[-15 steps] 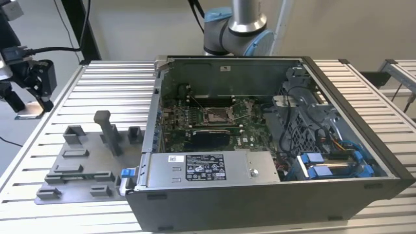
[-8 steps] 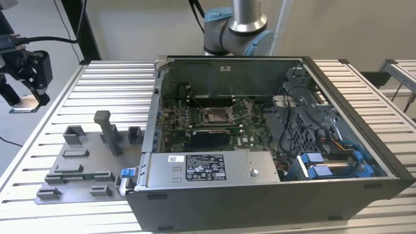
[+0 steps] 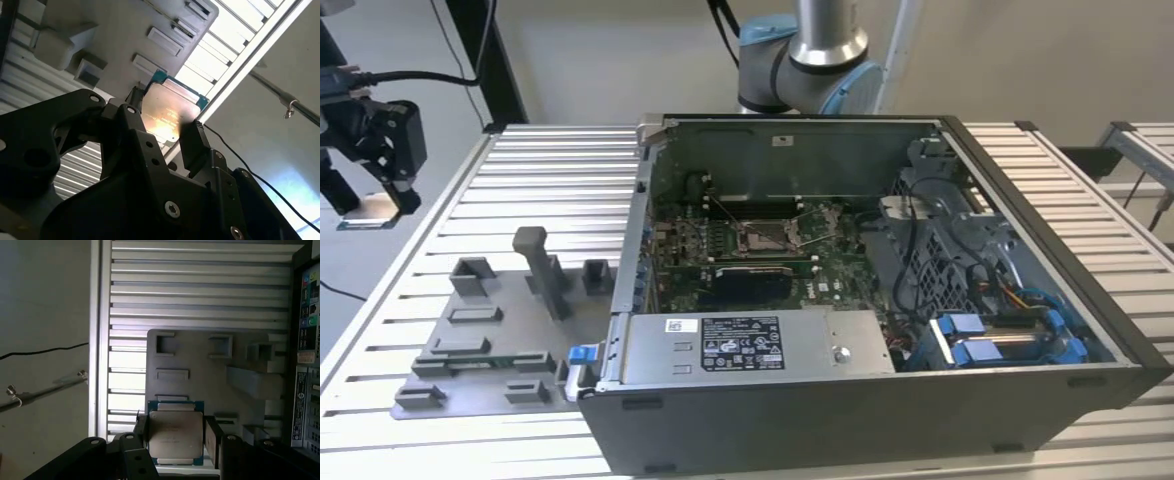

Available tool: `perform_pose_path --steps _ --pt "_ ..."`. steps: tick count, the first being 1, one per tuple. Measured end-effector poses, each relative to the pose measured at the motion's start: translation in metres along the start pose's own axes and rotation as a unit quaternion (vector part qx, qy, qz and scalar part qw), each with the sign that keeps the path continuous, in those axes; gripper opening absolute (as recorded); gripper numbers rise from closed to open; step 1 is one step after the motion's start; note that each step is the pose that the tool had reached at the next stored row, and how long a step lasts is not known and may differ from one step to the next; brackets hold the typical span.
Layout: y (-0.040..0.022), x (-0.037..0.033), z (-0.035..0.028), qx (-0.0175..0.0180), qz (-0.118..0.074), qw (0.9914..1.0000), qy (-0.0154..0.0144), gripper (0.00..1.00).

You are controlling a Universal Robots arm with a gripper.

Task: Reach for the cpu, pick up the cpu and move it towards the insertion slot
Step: 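Pick up the cpu and move it towards the insertion slot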

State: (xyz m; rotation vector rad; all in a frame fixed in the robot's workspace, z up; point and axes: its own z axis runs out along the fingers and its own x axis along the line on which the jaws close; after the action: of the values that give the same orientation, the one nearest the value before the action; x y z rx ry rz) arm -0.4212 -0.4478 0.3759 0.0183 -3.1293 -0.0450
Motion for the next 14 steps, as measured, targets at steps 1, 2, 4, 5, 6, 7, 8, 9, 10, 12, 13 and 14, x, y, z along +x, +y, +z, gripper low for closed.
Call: perform_pose_path --steps 1,2,4,5,6,7,8,9,10,12,13,14 --pt "0.0 0.0 0.0 0.0 0.0 1.0 0.0 0.0" --pt "0.0 0.0 -0.0001 0.0 0.0 1.0 0.0 0.0" --pt "0.0 -0.0012 -0.0003 0.0001 0.0 1.0 0.0001 0.0" --pt "0.0 -0.0022 -0.0001 0.0001 0.0 1.0 0.0001 0.0" --pt "0.0 -0.0034 -0.0001 0.0 0.0 1.0 0.0 0.0" --pt "0.0 -0.0051 -0.0002 0.0001 0.0 1.0 0.0001 0.0" --pt "-0.0001 -0.0075 -0.0002 0.0001 0.0 1.0 0.0001 0.0" --pt "-0.0001 -0.01 -0.0002 0.0001 0.0 1.0 0.0001 0.0" --pt "-0.0001 -0.013 -0.0002 0.0 0.0 1.0 0.0002 0.0" --pt "-0.0002 -0.0184 -0.0003 0.0 0.0 1.0 0.0003 0.0" --pt "-0.0002 -0.0213 -0.0003 0.0001 0.0 1.0 0.0004 0.0" --pt "-0.0003 -0.0242 -0.0004 0.0001 0.0 1.0 0.0004 0.0"
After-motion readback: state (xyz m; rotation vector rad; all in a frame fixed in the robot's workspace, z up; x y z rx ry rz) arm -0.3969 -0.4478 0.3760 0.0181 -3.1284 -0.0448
